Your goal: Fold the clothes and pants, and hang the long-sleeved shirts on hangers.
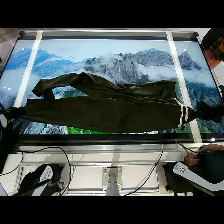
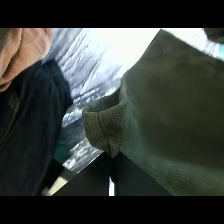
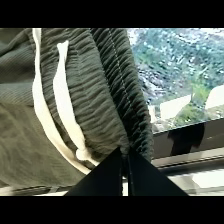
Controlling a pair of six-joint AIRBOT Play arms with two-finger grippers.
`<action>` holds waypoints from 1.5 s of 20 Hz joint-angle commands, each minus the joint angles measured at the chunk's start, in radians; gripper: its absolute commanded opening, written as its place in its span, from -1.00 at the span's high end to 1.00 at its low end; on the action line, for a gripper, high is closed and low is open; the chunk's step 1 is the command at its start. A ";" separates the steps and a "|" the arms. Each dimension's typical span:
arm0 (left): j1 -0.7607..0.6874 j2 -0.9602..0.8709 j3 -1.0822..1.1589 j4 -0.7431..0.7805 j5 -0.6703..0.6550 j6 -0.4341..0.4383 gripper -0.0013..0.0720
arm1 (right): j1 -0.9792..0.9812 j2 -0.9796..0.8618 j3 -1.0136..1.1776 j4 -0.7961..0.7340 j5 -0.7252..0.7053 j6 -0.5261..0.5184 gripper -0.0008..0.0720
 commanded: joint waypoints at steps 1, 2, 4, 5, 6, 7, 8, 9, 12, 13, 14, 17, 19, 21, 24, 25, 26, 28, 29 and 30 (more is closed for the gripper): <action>0.000 -0.001 0.000 0.034 -0.032 0.000 0.95 | 0.000 0.000 0.001 -0.010 -0.001 0.017 0.91; 0.000 -0.001 0.000 0.048 -0.032 0.000 0.95 | 0.000 0.000 0.001 -0.010 -0.005 0.018 0.91; 0.000 -0.001 0.000 0.071 -0.032 0.000 0.94 | 0.000 0.000 0.001 -0.010 -0.027 0.024 0.91; 0.000 -0.001 0.000 0.085 -0.032 0.000 0.94 | 0.000 0.000 0.001 -0.010 -0.032 0.024 0.76; 0.000 -0.001 0.000 0.111 -0.032 0.000 0.89 | -0.001 0.000 0.002 -0.013 -0.036 0.024 0.23; 0.000 -0.001 0.000 0.152 -0.031 0.000 0.64 | -0.001 0.000 0.004 -0.026 -0.043 0.023 -0.03; 0.000 -0.001 0.000 0.182 -0.032 0.000 0.21 | -0.001 0.000 0.013 -0.047 -0.053 0.023 -0.09; 0.000 -0.001 0.000 0.196 -0.032 0.000 -0.20 | -0.001 0.000 0.027 -0.065 -0.054 0.023 -0.09; 0.000 -0.001 0.000 0.196 -0.031 -0.001 -0.42 | 0.000 0.000 0.082 -0.068 -0.055 0.024 -0.09; 0.000 -0.001 0.000 0.196 -0.031 -0.001 -0.42 | 0.000 0.000 0.103 -0.057 -0.056 0.024 -0.09; 0.000 -0.001 0.000 0.192 -0.023 -0.009 -0.42 | 0.000 0.000 0.121 -0.036 -0.064 0.024 -0.09; 0.000 -0.001 0.026 0.034 0.089 -0.100 -0.41 | 0.000 0.000 0.145 0.152 -0.111 0.043 -0.09; -0.001 -0.002 0.043 -0.263 0.232 -0.097 -0.41 | 0.002 -0.005 0.145 0.307 -0.164 0.043 -0.13; -0.013 -0.030 0.043 -0.560 0.327 -0.005 -0.41 | 0.018 -0.008 0.145 0.376 -0.277 0.048 -0.58; -0.063 -0.120 0.043 -0.778 0.308 0.170 -0.41 | 0.071 -0.016 0.145 0.377 -0.459 0.127 -0.59; -0.081 -0.155 0.044 -0.829 0.332 0.183 -0.41 | 0.093 -0.018 0.145 0.376 -0.495 0.140 -0.59; -0.097 -0.187 0.044 -0.868 0.377 0.183 -0.41 | 0.114 -0.019 0.145 0.375 -0.517 0.141 -0.59; -0.117 -0.240 0.045 -0.970 0.455 0.179 -0.42 | 0.155 -0.019 0.145 0.374 -0.533 0.141 -0.59; -0.122 -0.265 0.048 -1.045 0.451 0.179 -0.42 | 0.176 -0.019 0.145 0.373 -0.533 0.141 -0.59; -0.124 -0.285 0.050 -1.112 0.444 0.180 -0.41 | 0.193 -0.019 0.145 0.373 -0.534 0.141 -0.59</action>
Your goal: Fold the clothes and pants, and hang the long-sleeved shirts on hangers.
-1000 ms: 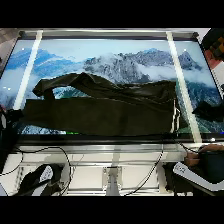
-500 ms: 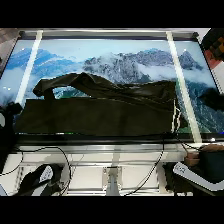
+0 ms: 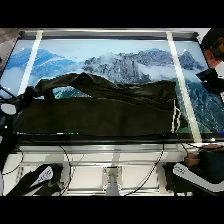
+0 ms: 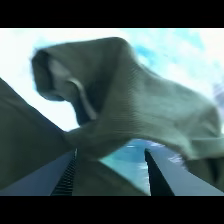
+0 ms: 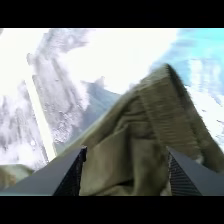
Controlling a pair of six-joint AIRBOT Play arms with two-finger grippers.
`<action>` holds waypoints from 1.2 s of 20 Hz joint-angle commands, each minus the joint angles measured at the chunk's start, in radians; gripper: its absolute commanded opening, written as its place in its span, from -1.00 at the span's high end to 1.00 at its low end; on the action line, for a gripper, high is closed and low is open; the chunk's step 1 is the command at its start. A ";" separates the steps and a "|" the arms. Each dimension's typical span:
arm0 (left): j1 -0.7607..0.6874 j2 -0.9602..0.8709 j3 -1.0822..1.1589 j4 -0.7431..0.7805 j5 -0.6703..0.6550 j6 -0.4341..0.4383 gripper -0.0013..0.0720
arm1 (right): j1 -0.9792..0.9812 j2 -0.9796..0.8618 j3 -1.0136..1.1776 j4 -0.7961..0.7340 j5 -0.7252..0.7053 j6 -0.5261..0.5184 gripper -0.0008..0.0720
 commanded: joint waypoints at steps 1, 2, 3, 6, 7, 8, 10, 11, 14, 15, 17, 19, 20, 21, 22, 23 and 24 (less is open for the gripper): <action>-0.023 -0.085 0.004 -0.266 0.055 0.027 -0.41 | 0.069 -0.001 0.001 0.010 -0.056 0.014 -0.59; -0.023 -0.098 0.005 -0.270 0.056 0.027 -0.41 | 0.082 -0.001 0.001 0.008 -0.058 0.013 -0.59; -0.022 -0.108 0.006 -0.270 0.056 0.027 -0.41 | 0.095 -0.001 0.002 0.008 -0.058 0.013 -0.59; -0.022 -0.138 0.006 -0.370 0.082 0.026 -0.42 | 0.127 -0.001 0.002 0.010 -0.060 0.014 -0.73; -0.023 -0.152 0.006 -0.468 0.106 0.026 -0.54 | 0.138 -0.001 0.002 0.010 -0.066 0.014 -0.73; -0.023 -0.168 0.006 -0.587 0.123 0.027 -0.75 | 0.148 -0.001 0.002 0.010 -0.070 0.014 -0.73; -0.023 -0.201 0.011 -0.728 0.134 0.027 -0.75 | 0.166 -0.001 0.002 0.010 -0.079 0.014 -0.73; -0.023 -0.217 0.017 -0.757 0.134 0.027 -0.75 | 0.171 -0.001 0.002 0.009 -0.082 0.014 -0.72; -0.023 -0.265 0.056 -0.823 0.134 0.027 -0.74 | 0.177 -0.001 0.002 0.009 -0.082 0.014 -0.72; -0.026 -0.279 0.075 -0.836 0.134 0.027 -0.74 | 0.177 -0.001 0.002 0.009 -0.082 0.014 -0.72; -0.034 -0.309 0.118 -0.839 0.133 0.027 -0.73 | 0.177 -0.001 0.002 0.009 -0.082 0.014 -0.72; -0.048 -0.335 0.156 -0.842 0.134 0.027 -0.70 | 0.177 -0.001 0.002 0.009 -0.081 0.014 -0.72; -0.051 -0.343 0.168 -0.850 0.134 0.027 -0.50 | 0.177 -0.001 0.002 0.009 -0.081 0.014 -0.72; -0.051 -0.348 0.179 -0.855 0.134 0.027 -0.20 | 0.177 -0.001 0.002 0.009 -0.080 0.014 -0.72; -0.051 -0.349 0.185 -0.854 0.135 0.027 0.28 | 0.177 -0.001 0.002 0.009 -0.080 0.014 -0.71; -0.049 -0.349 0.191 -0.853 0.136 0.028 0.96 | 0.177 -0.001 0.002 0.009 -0.080 0.014 -0.68; -0.043 -0.349 0.199 -0.853 0.139 0.029 0.94 | 0.177 -0.001 0.002 0.009 -0.080 0.014 -0.65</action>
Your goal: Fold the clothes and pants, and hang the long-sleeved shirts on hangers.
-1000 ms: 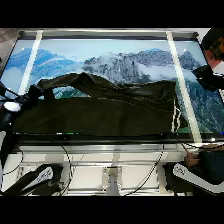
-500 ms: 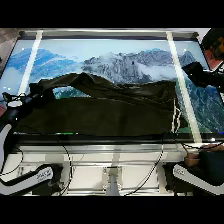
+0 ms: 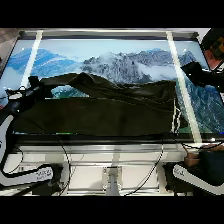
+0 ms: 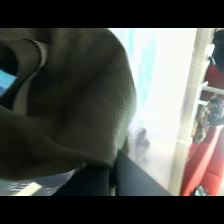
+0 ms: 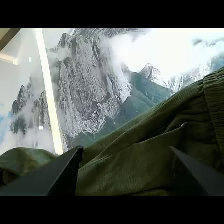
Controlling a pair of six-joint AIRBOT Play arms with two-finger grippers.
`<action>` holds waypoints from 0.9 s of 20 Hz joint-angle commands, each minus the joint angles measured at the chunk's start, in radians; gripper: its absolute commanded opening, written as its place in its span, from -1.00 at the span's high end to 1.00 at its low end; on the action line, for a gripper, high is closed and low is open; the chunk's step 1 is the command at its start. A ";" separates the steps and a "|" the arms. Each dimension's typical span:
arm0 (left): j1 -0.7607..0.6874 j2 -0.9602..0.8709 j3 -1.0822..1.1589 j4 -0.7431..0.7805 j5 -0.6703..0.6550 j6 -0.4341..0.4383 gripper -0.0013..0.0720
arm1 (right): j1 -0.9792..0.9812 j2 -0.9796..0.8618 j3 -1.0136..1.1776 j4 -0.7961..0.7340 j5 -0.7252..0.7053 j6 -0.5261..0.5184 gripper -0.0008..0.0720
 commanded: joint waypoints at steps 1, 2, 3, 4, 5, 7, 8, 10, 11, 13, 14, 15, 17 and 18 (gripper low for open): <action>0.011 -0.011 0.045 -0.014 0.004 0.010 0.94 | 0.001 0.000 0.001 -0.001 0.000 0.000 -0.35; 0.018 -0.011 0.073 -0.014 0.004 0.064 0.94 | 0.001 0.000 0.000 -0.005 0.000 0.000 0.19; 0.023 -0.011 0.118 -0.014 0.002 0.147 0.94 | 0.001 0.000 0.000 -0.008 0.000 -0.001 0.78; 0.022 -0.010 0.170 -0.014 -0.008 0.232 0.95 | 0.001 0.000 0.000 -0.011 -0.001 -0.002 0.89; 0.019 -0.009 0.232 -0.014 -0.023 0.316 0.95 | 0.001 0.000 0.000 -0.021 -0.001 -0.002 0.91; -0.002 -0.007 0.349 -0.014 -0.030 0.449 0.95 | 0.001 0.000 0.000 -0.047 -0.001 -0.002 0.91; -0.013 -0.005 0.398 -0.013 -0.030 0.507 0.95 | 0.001 0.000 0.000 -0.058 0.000 -0.002 0.91; -0.037 0.008 0.470 -0.013 -0.030 0.653 0.95 | 0.001 0.000 0.000 -0.064 0.001 -0.002 0.91; -0.048 0.024 0.483 0.004 -0.034 0.724 0.95 | 0.001 0.000 0.000 -0.064 0.000 -0.002 0.91; -0.060 0.063 0.483 0.122 -0.082 0.762 0.95 | 0.001 0.000 0.000 -0.064 0.000 -0.002 0.91; -0.059 0.080 0.483 0.199 -0.127 0.761 0.95 | 0.001 0.000 0.000 -0.065 0.000 -0.002 0.91; -0.059 0.096 0.483 0.277 -0.179 0.753 0.95 | 0.001 0.000 0.000 -0.065 0.000 -0.002 0.91; -0.059 0.117 0.483 0.424 -0.275 0.651 0.95 | 0.001 0.000 0.000 -0.065 0.000 -0.002 0.91; -0.059 0.124 0.483 0.522 -0.321 0.567 0.95 | 0.001 0.000 0.000 -0.065 0.000 -0.001 0.91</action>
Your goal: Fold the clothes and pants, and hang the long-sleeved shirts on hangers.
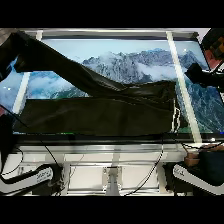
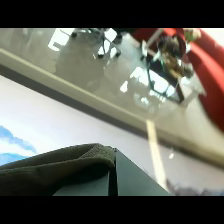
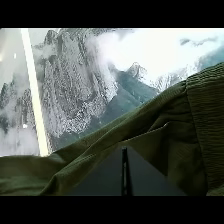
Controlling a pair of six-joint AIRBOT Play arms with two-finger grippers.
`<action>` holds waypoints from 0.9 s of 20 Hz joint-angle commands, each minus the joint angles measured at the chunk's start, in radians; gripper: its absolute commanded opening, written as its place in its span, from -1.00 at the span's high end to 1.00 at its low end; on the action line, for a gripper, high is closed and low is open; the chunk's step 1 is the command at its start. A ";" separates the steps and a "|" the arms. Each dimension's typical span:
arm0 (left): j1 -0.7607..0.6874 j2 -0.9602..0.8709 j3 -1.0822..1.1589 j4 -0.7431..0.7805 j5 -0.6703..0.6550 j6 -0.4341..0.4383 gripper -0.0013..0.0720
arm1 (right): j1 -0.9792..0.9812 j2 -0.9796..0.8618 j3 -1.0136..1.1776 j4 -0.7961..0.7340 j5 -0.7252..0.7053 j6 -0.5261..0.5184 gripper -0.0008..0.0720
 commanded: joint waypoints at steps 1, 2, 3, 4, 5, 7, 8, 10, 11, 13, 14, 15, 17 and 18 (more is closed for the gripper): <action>-0.004 0.037 0.010 0.381 -0.186 -0.188 0.95 | 0.001 0.000 0.000 -0.003 0.000 0.001 0.91; -0.010 0.043 0.010 0.525 -0.237 -0.274 0.96 | 0.001 0.000 0.000 -0.003 0.000 0.001 0.91; -0.013 0.049 0.010 0.655 -0.281 -0.359 0.96 | 0.001 0.000 0.000 -0.003 0.000 0.001 0.91; -0.019 0.057 0.010 0.777 -0.323 -0.440 0.96 | 0.001 0.000 0.000 -0.003 0.000 0.001 0.91; -0.029 0.070 0.010 0.892 -0.364 -0.497 0.96 | 0.001 0.000 0.000 -0.003 0.000 0.001 0.91; -0.058 0.104 0.010 1.052 -0.417 -0.543 0.96 | 0.001 0.000 0.000 -0.004 -0.003 0.001 0.91; -0.075 0.124 0.010 1.101 -0.427 -0.556 0.96 | 0.001 0.000 0.000 -0.003 -0.005 0.001 0.91; -0.093 0.159 0.010 1.151 -0.470 -0.610 0.96 | 0.001 0.000 0.000 -0.003 -0.007 0.001 0.91; -0.093 0.168 0.010 1.158 -0.517 -0.617 0.96 | 0.001 0.000 0.000 -0.003 -0.007 0.001 0.91; -0.092 0.170 0.010 1.189 -0.652 -0.616 0.95 | 0.001 0.000 0.000 -0.003 -0.007 0.001 0.91; -0.092 0.163 0.009 1.221 -0.699 -0.616 0.95 | 0.001 0.000 0.000 -0.003 -0.007 0.001 0.91; -0.092 0.151 0.009 1.245 -0.713 -0.616 0.95 | 0.001 0.000 0.000 -0.003 -0.007 0.001 0.91; -0.091 0.111 0.009 1.304 -0.655 -0.617 0.95 | 0.001 0.000 0.000 -0.003 -0.007 0.001 0.91; -0.091 0.077 0.009 1.339 -0.600 -0.617 0.95 | 0.001 0.000 0.000 -0.003 -0.006 0.001 0.91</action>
